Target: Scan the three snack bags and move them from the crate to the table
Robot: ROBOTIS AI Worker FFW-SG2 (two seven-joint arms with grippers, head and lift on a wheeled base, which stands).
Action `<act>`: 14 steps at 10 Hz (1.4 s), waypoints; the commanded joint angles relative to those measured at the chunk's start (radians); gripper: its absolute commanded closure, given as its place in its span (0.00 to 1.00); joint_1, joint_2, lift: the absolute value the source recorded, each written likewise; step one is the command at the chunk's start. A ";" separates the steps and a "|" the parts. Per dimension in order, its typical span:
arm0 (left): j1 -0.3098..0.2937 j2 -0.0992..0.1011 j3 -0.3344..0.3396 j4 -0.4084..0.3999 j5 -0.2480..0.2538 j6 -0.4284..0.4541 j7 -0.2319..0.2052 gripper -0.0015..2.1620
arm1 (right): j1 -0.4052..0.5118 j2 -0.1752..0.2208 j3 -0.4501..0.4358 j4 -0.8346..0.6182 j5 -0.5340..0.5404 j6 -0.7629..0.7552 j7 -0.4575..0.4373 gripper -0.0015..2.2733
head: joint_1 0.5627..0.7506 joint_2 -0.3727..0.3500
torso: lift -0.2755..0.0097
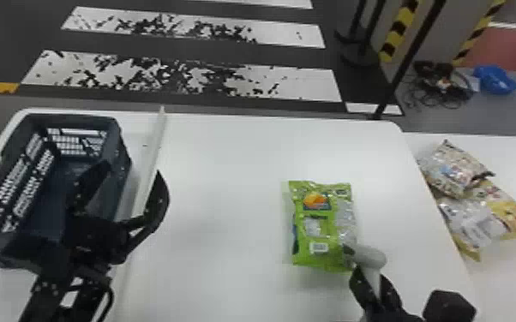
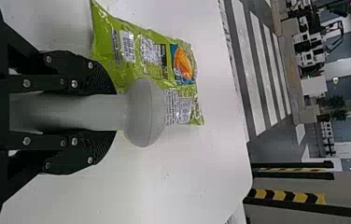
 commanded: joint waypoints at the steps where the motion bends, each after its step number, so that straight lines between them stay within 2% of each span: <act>1: 0.008 0.000 0.003 -0.009 0.000 -0.002 0.000 0.01 | -0.012 -0.002 0.000 0.035 0.000 -0.007 0.002 0.99 | 0.70 0.34 | 0.75; 4: 0.013 0.000 0.001 -0.012 -0.002 -0.002 0.000 0.01 | -0.006 -0.003 0.000 0.042 -0.005 -0.050 0.007 0.99 | 0.70 0.33 | 0.75; 6: 0.021 0.000 0.004 -0.026 -0.002 -0.002 0.000 0.01 | -0.001 -0.005 -0.032 -0.010 -0.030 -0.047 0.021 0.99 | 0.70 0.32 | 0.75; 7: 0.028 0.000 0.009 -0.035 -0.002 -0.002 0.000 0.01 | -0.039 -0.005 -0.069 -0.034 -0.057 0.030 0.045 0.99 | 0.70 0.31 | 0.75; 9: 0.054 0.000 0.012 -0.055 -0.023 -0.002 0.000 0.01 | -0.170 -0.013 -0.126 -0.024 -0.056 0.091 0.073 0.99 | 0.70 0.30 | 0.75; 12: 0.091 0.006 0.029 -0.084 -0.032 0.001 0.000 0.01 | -0.359 -0.071 -0.176 0.102 -0.028 0.146 0.102 0.99 | 0.70 0.24 | 0.75; 14: 0.091 0.005 0.026 -0.093 -0.048 0.010 -0.002 0.01 | -0.429 -0.099 -0.205 0.200 0.001 0.177 0.104 0.99 | 0.70 0.19 | 0.75</act>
